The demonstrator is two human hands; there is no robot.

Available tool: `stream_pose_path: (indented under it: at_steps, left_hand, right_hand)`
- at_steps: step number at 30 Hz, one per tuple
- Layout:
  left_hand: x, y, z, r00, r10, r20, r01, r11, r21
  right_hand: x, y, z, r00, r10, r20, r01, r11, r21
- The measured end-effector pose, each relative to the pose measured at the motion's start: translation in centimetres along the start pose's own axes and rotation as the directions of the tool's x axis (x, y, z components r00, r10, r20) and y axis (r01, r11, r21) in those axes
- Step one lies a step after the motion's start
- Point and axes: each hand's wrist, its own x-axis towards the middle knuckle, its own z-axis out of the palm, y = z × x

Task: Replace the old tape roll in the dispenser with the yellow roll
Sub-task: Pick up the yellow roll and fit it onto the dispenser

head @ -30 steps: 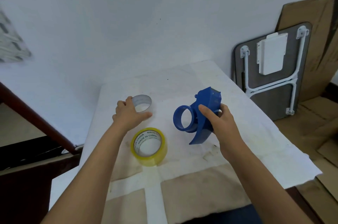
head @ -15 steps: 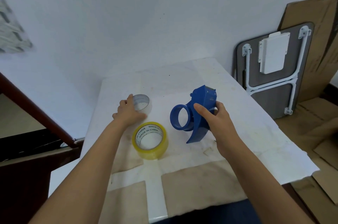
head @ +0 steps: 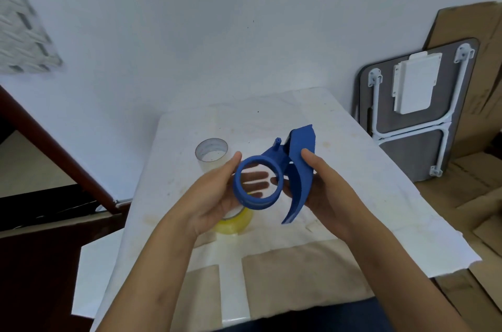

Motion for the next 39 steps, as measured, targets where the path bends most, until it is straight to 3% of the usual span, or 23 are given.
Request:
stream_pose_path:
  at_steps: [3,10,15,19,21,24,28,31,34,36,39]
  left_hand:
    - [-0.4,-0.4,0.8,0.993,-0.088,0.080,0.098,0.986,-0.131]
    - [-1.3,-1.0,0.7,0.968,-0.166,0.191,0.207,0.953,-0.220]
    - [-1.9,-0.8,-0.3,0.988,-0.143,0.052,0.151,0.891,-0.429]
    - [-2.5,0.0,-3.0,0.992,-0.073,-0.105,0.008,0.854,-0.520]
    - [-2.7,0.3,-4.6,0.977,-0.025,-0.210,-0.101,0.817,-0.568]
    - [-3.0,0.3,-7.0,0.944,0.024,-0.329,-0.231,0.761,-0.607]
    - [-3.5,-0.2,-9.1,0.918,0.052,-0.393,-0.300,0.741,-0.601]
    - [-3.7,-0.4,-9.5,0.885,0.051,-0.462,-0.336,0.758,-0.560]
    - [-3.7,-0.4,-9.4,0.856,0.050,-0.515,-0.347,0.794,-0.499]
    - [-3.8,-0.4,-9.3,0.845,0.041,-0.533,-0.343,0.806,-0.482]
    - [-4.1,-0.3,-9.5,0.850,0.043,-0.524,-0.337,0.810,-0.480]
  right_hand:
    - [-0.5,-0.4,0.2,0.996,0.006,0.089,-0.003,0.999,-0.034]
    - [-0.2,-0.7,0.8,0.989,0.049,0.140,-0.010,0.964,-0.265]
    - [0.6,-0.9,3.2,0.982,0.049,0.185,0.041,0.890,-0.453]
    - [2.0,-0.1,4.7,0.998,-0.021,0.063,0.048,0.886,-0.462]
    - [2.4,0.9,5.2,0.997,-0.044,0.056,0.070,0.777,-0.626]
    - [3.0,3.1,5.7,0.988,-0.093,0.127,0.155,0.444,-0.883]
    - [3.2,4.6,7.7,0.929,-0.217,0.301,0.337,0.151,-0.929]
    - [2.9,5.1,9.7,0.935,-0.017,0.355,0.354,0.155,-0.923]
    - [3.1,6.1,10.8,0.925,0.119,0.361,0.370,-0.068,-0.926]
    - [3.3,6.5,10.7,0.921,0.125,0.368,0.383,-0.124,-0.916]
    - [3.4,5.9,9.9,0.923,0.050,0.381,0.380,0.017,-0.925]
